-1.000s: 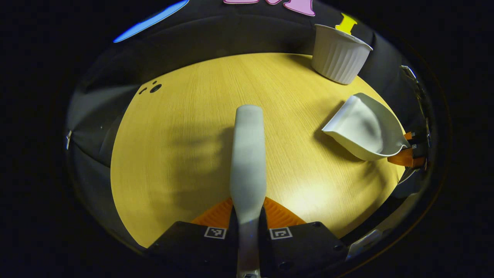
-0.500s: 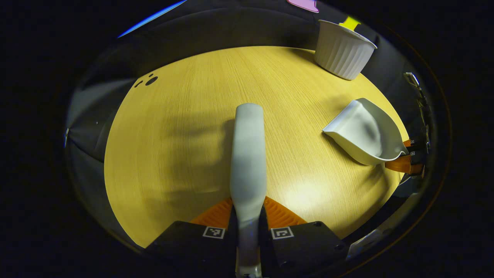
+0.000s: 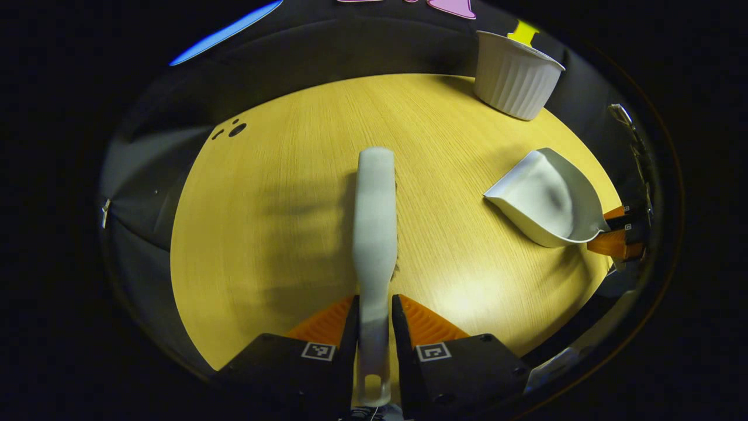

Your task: Pick up the small broom and dustpan from the desktop, sweep the trash into the dustpan with the broom, and then empty the trash into the garbage bin.

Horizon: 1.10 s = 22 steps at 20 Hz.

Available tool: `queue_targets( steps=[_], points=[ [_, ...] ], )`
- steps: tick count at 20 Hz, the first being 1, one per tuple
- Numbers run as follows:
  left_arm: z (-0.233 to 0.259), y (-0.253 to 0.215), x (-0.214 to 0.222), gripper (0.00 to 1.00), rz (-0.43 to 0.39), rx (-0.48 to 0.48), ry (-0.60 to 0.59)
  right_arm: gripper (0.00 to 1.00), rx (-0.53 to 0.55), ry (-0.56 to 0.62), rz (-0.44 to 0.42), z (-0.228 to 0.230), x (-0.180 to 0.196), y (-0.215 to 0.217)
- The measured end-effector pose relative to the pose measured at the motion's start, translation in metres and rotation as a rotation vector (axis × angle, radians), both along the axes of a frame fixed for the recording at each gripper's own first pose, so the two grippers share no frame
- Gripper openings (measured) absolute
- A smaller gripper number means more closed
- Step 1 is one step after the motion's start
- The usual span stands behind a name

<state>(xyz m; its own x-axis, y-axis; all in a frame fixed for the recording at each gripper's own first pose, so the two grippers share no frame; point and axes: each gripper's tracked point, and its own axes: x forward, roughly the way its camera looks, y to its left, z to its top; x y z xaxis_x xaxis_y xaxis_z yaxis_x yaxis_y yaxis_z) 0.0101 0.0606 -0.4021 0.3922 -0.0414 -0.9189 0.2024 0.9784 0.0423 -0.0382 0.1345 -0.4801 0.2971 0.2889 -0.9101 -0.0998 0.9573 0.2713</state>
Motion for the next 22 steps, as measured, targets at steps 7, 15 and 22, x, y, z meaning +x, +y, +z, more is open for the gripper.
queue_targets(
  steps=[7, 15, 22],
  points=[
    [0.046, -0.012, -0.012, 0.36, 0.014, -0.055, -0.068, 0.43, 0.023, -0.134, -0.044, 0.067, 0.005, -0.021],
    [0.168, -0.043, 0.053, 0.36, 0.012, -0.170, -0.411, 0.43, 0.020, -0.460, -0.125, 0.163, 0.068, -0.042],
    [0.263, -0.069, 0.087, 0.37, -0.037, -0.247, -0.651, 0.42, -0.074, -0.759, -0.152, 0.258, 0.114, -0.070]
  ],
)
